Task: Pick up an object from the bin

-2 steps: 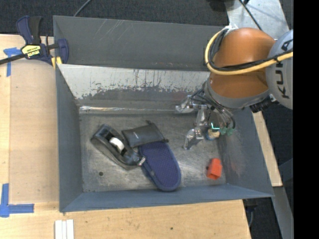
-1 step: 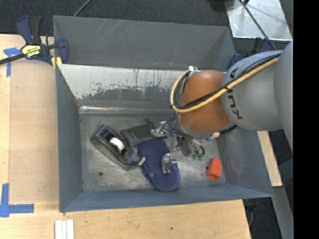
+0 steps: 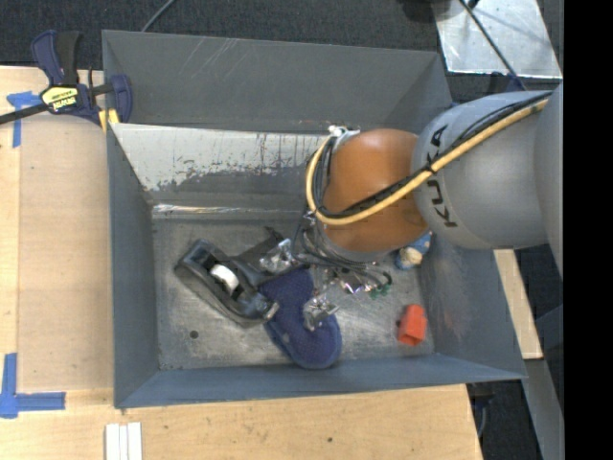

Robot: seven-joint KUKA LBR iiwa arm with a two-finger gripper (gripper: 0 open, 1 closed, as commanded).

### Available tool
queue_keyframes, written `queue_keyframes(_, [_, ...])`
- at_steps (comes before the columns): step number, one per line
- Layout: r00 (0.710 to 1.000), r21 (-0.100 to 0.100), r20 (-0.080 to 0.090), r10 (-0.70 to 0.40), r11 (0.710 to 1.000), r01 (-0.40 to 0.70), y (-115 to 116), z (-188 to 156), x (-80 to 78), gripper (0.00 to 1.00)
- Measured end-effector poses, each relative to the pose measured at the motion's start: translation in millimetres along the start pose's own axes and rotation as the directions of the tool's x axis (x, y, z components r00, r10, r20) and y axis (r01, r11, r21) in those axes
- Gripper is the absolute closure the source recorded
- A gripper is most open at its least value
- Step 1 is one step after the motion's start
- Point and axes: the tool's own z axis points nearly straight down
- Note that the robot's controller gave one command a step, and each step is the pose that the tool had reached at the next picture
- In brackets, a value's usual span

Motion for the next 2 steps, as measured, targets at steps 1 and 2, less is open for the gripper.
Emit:
queue_keyframes(1, [0.946,-0.006,-0.001,-0.324,0.946,0.324,6.0,0.9,-7.3,0.0])
queue_keyframes(2, [0.688,0.006,0.007,-0.725,0.688,0.725,18.9,23.7,3.8,0.0])
